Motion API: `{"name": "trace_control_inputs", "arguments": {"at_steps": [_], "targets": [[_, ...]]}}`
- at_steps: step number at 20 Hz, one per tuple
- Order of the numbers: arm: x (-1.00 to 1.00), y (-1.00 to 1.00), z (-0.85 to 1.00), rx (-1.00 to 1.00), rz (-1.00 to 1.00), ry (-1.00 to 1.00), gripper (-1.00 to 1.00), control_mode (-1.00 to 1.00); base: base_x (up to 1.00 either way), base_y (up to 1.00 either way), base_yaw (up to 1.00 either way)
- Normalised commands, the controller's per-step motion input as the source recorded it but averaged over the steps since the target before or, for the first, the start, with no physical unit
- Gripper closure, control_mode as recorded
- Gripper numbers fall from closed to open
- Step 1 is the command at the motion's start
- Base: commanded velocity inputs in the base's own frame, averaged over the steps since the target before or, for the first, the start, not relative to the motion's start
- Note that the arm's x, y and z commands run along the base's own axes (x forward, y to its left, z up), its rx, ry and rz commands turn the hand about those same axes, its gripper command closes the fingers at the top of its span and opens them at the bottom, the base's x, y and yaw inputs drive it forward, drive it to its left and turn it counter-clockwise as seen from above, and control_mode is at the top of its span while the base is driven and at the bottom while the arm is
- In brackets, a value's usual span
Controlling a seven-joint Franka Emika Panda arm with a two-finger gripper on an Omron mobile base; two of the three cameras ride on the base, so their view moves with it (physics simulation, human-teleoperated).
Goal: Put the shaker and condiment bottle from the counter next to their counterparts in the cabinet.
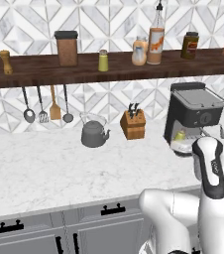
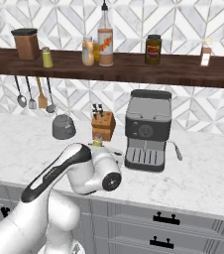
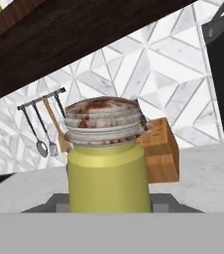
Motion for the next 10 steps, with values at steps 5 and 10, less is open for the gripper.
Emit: {"name": "trace_control_inputs", "arguments": {"at_steps": [5, 10], "targets": [[-0.45, 0.31, 0.44, -0.01, -0.12, 0.12, 1.00, -1.00, 0.00, 0.00, 0.00], [-0.31, 0.29, 0.47, 0.00, -0.17, 0.12, 1.00, -1.00, 0.00, 0.00, 0.00]]}}
